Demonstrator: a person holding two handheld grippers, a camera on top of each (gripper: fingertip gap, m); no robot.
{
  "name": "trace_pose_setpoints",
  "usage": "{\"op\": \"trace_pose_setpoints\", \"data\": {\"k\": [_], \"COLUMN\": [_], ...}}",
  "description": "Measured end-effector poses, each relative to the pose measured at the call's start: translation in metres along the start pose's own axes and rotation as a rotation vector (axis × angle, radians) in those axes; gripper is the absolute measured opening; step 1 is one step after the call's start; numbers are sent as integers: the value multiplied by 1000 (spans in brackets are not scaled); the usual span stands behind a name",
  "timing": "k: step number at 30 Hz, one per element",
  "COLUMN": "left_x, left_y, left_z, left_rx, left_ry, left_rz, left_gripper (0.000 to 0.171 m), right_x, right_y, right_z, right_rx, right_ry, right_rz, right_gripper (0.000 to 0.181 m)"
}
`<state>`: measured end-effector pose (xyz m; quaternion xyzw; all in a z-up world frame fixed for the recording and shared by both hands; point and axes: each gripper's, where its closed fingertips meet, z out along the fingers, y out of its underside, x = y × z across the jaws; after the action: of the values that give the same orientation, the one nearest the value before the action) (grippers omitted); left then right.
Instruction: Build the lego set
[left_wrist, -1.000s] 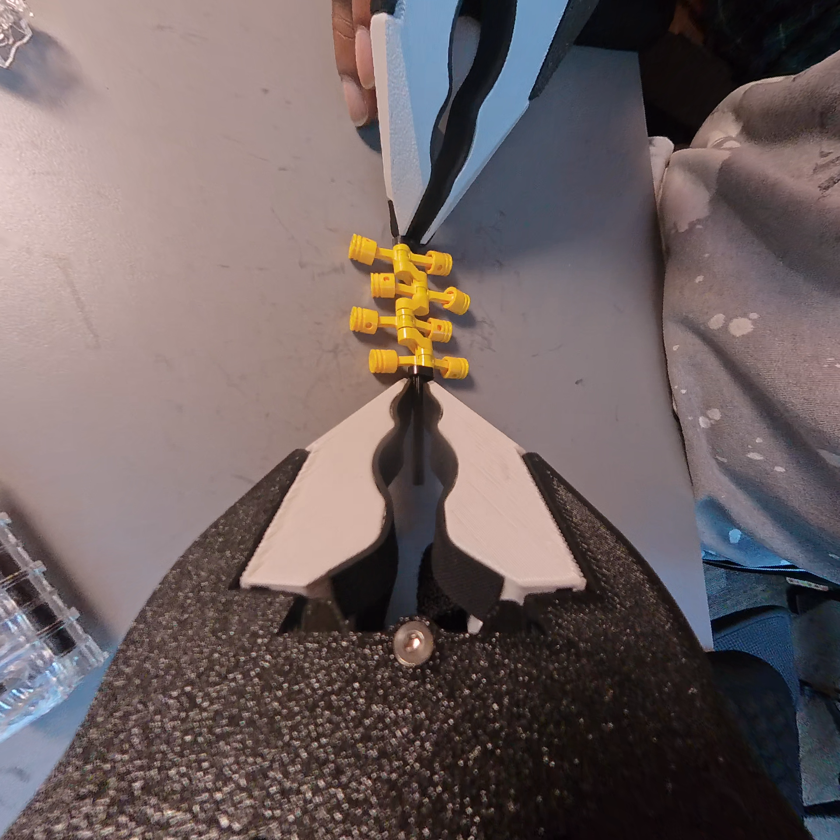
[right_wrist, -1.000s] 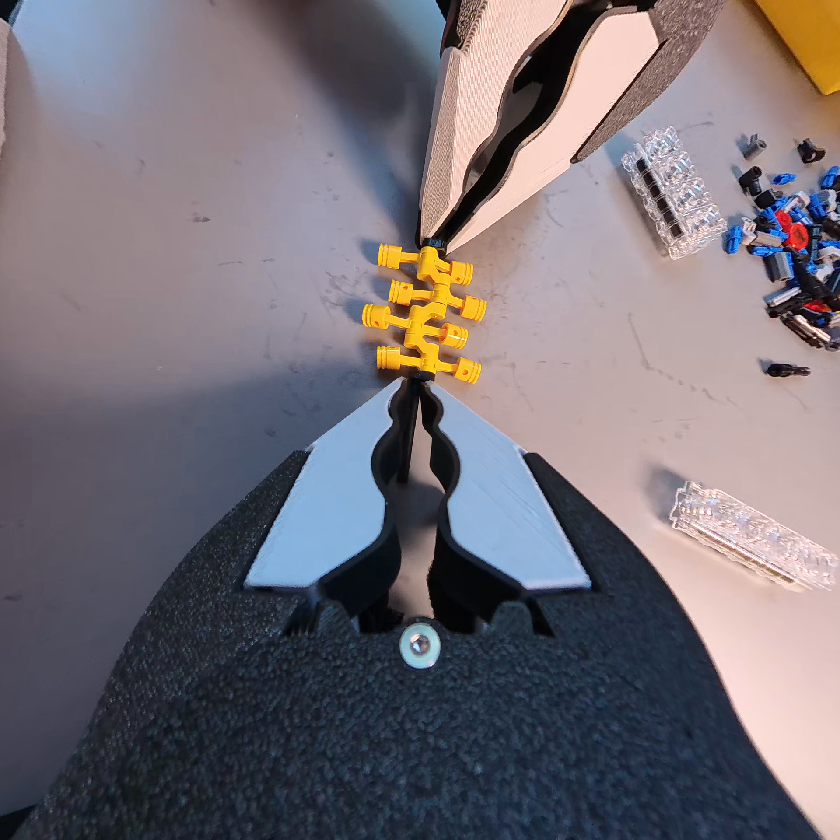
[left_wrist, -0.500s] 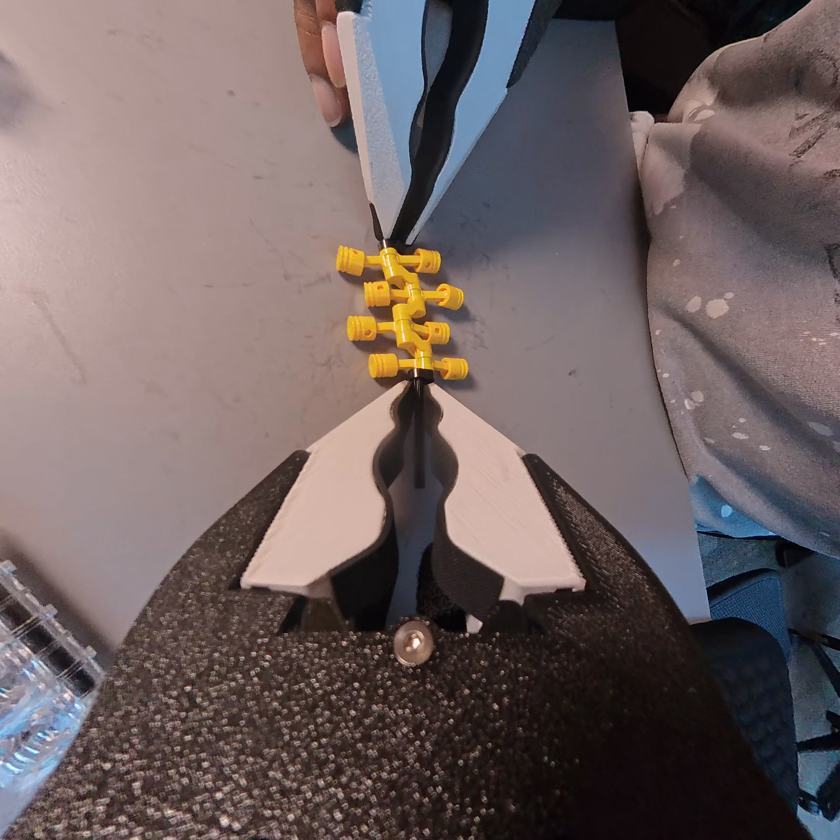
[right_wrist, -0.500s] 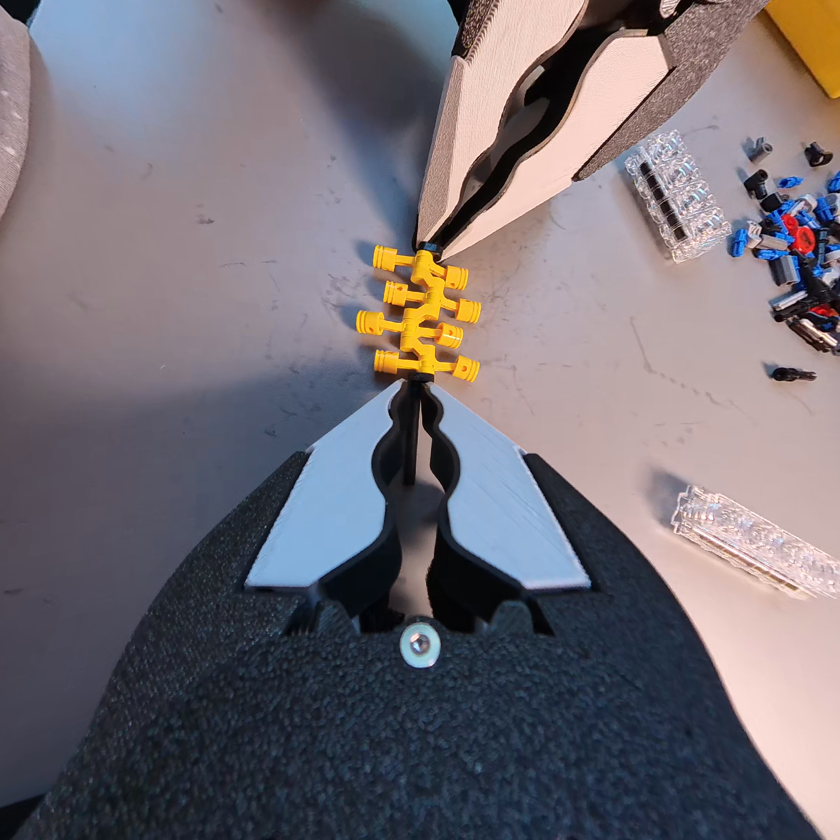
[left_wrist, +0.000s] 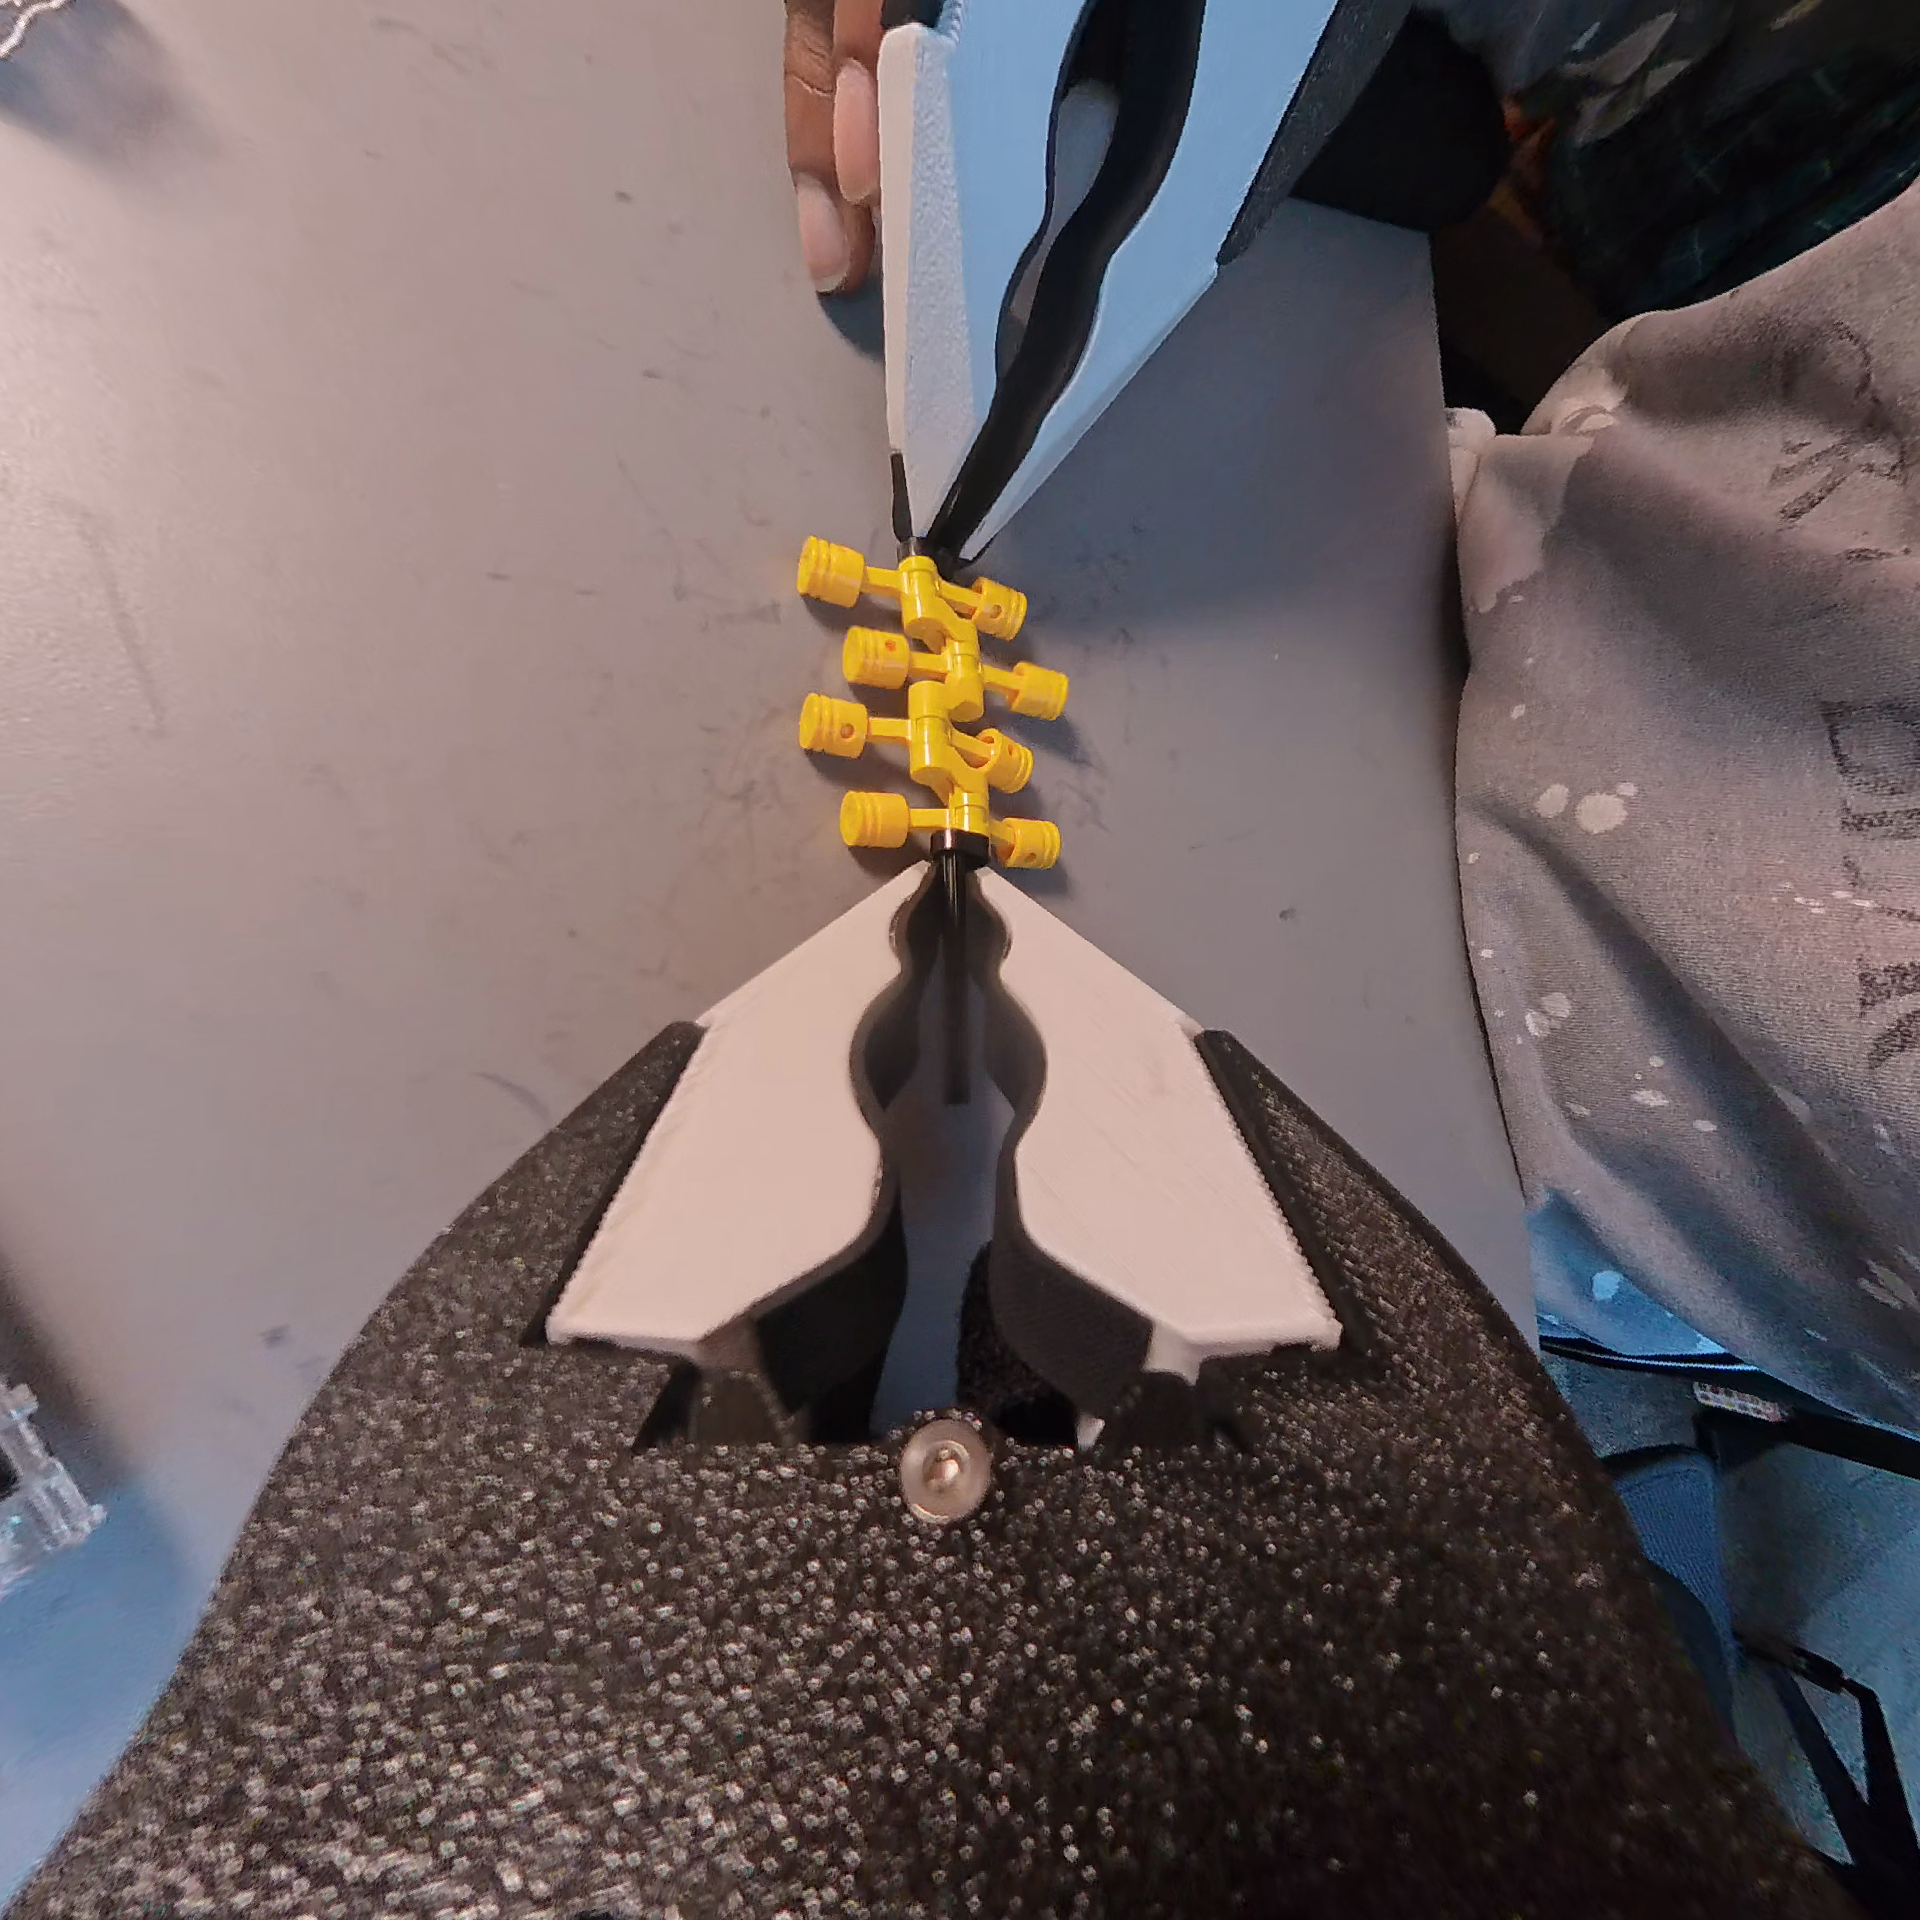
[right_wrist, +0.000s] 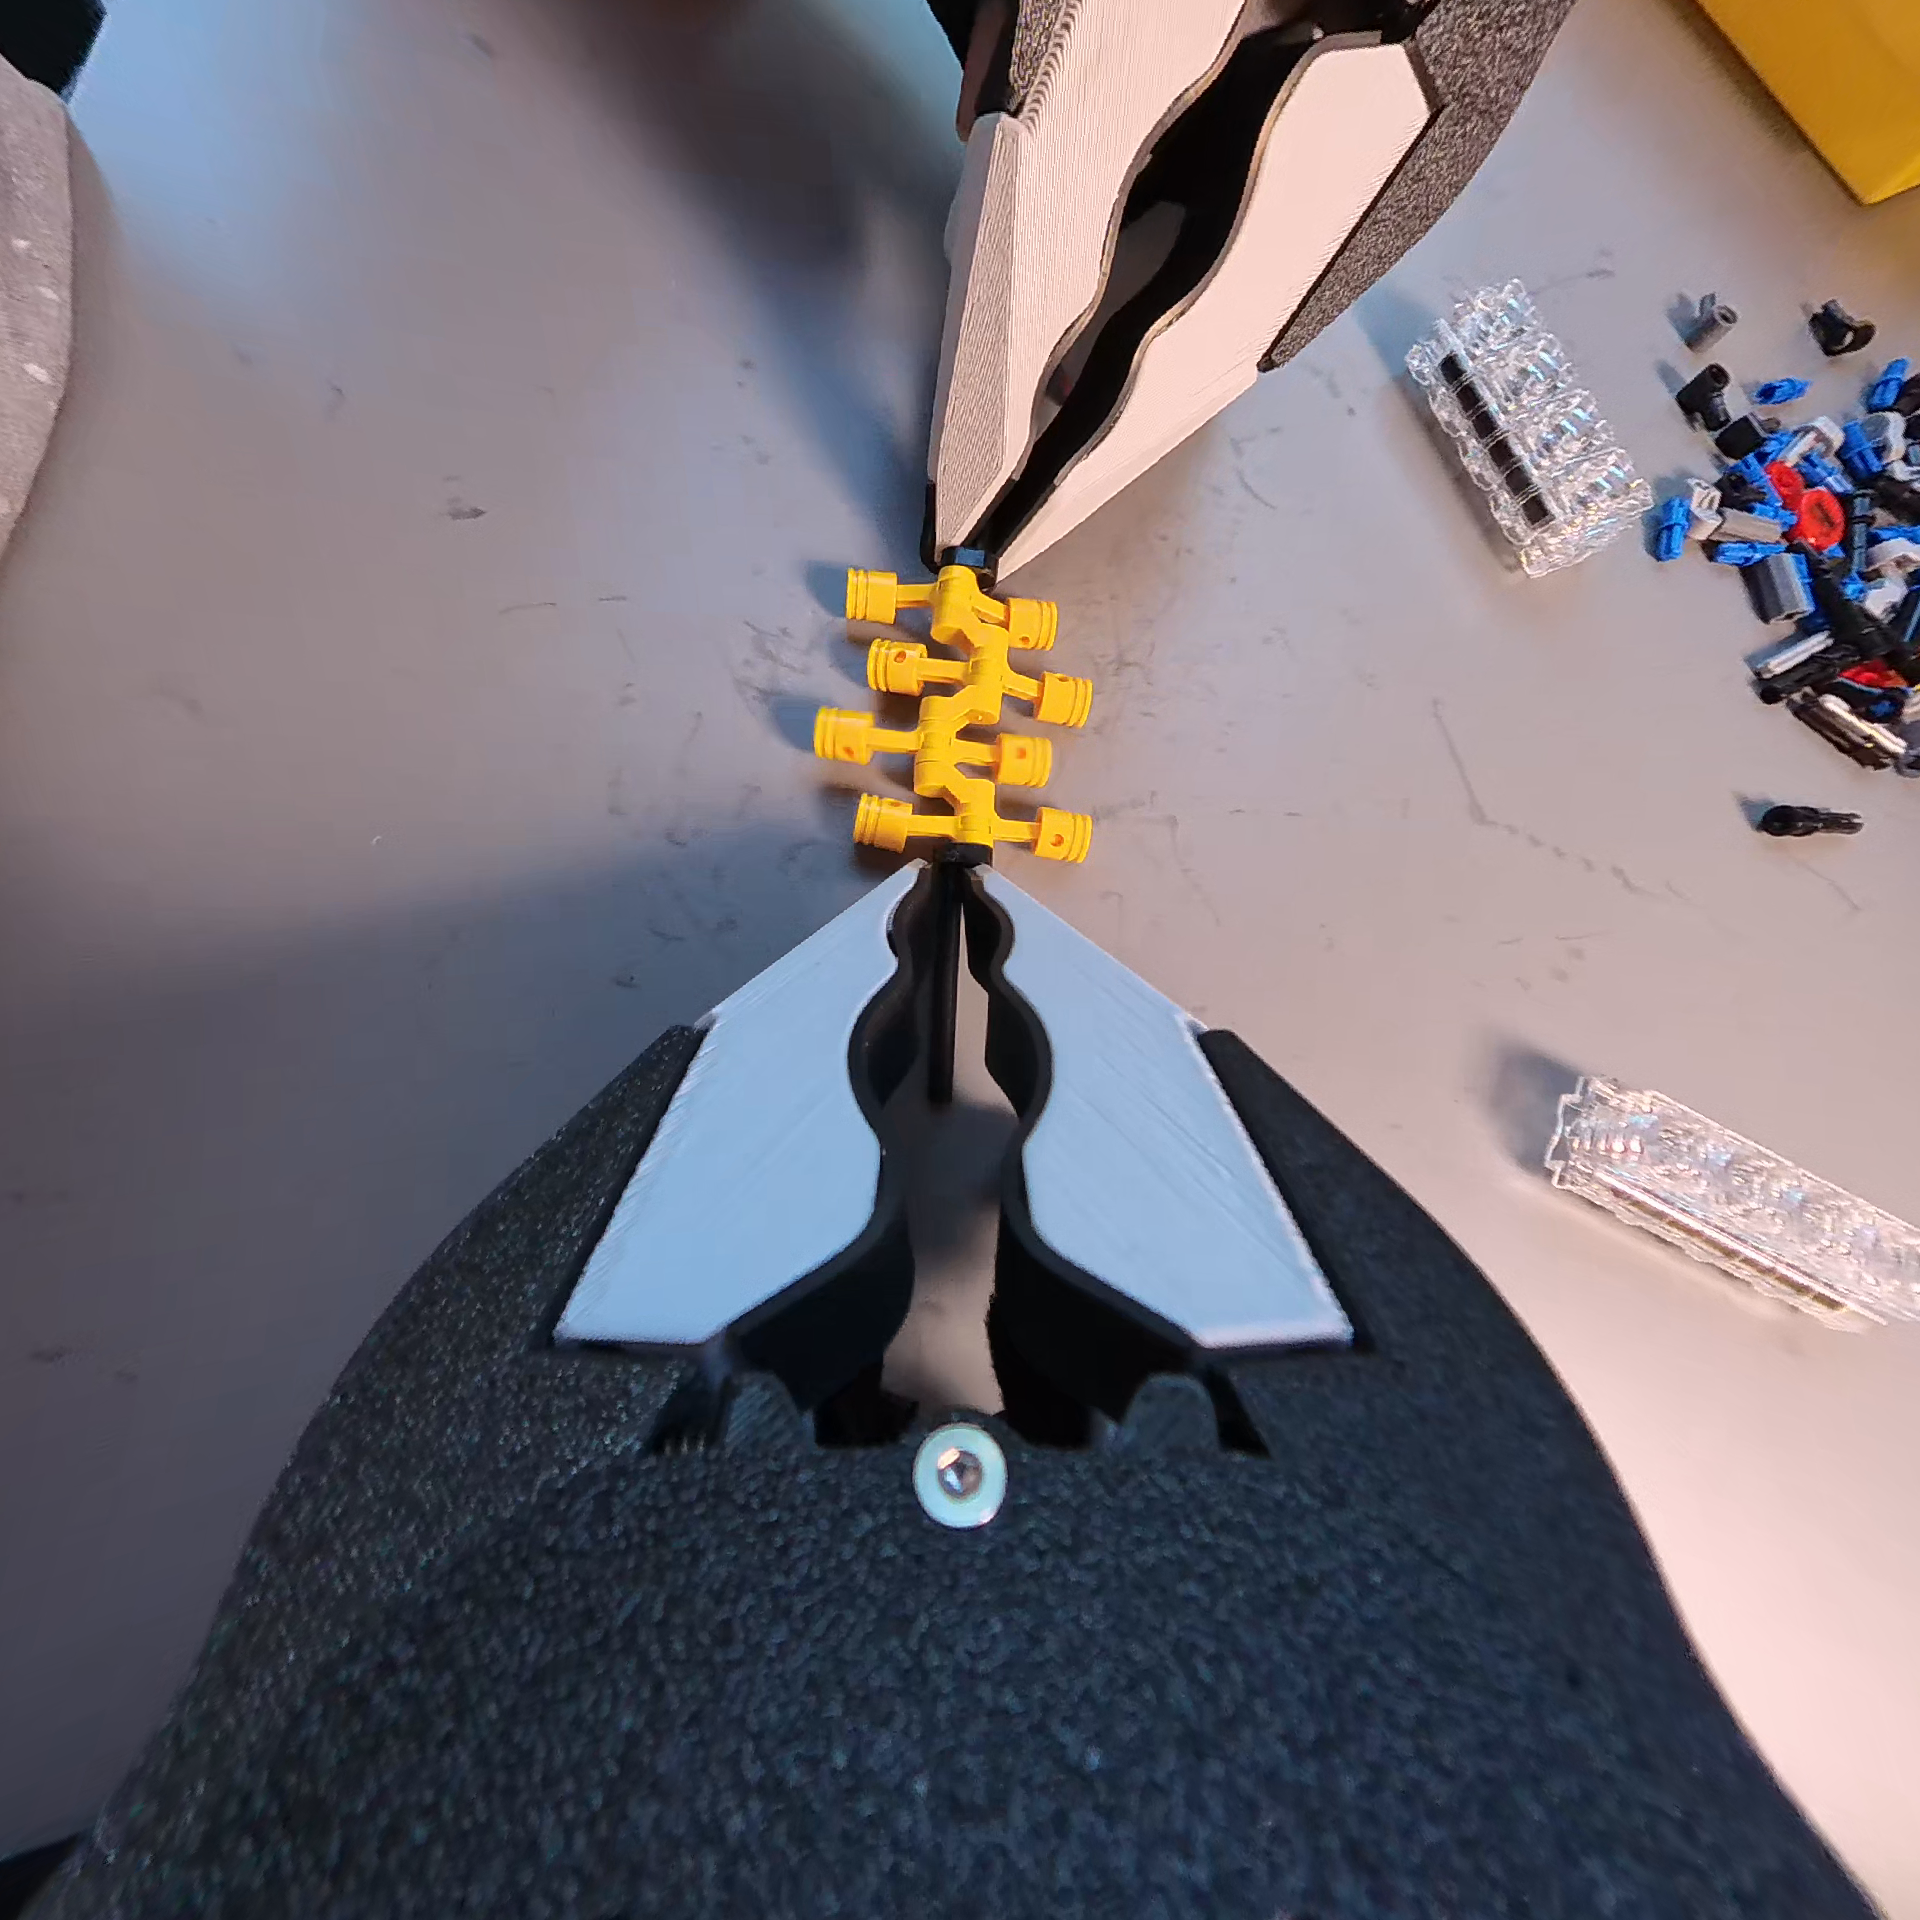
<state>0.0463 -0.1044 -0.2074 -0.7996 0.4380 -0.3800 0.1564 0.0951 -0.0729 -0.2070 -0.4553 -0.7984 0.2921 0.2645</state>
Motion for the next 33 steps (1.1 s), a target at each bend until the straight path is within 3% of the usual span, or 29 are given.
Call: {"op": "trace_pose_setpoints", "data": {"k": [24, 33], "left_x": [0, -1], "left_y": [11, 13], "left_z": [-8, -9], "left_rx": [15, 45], "left_ry": [-215, -249], "left_rz": [28, 44], "left_gripper": [8, 5], "right_x": [0, -1], "right_y": [6, 7], "right_z": [-5, -3], "right_rx": [-21, -41], "right_ry": [21, -1], "right_rz": [11, 47], "right_gripper": [12, 4]}}
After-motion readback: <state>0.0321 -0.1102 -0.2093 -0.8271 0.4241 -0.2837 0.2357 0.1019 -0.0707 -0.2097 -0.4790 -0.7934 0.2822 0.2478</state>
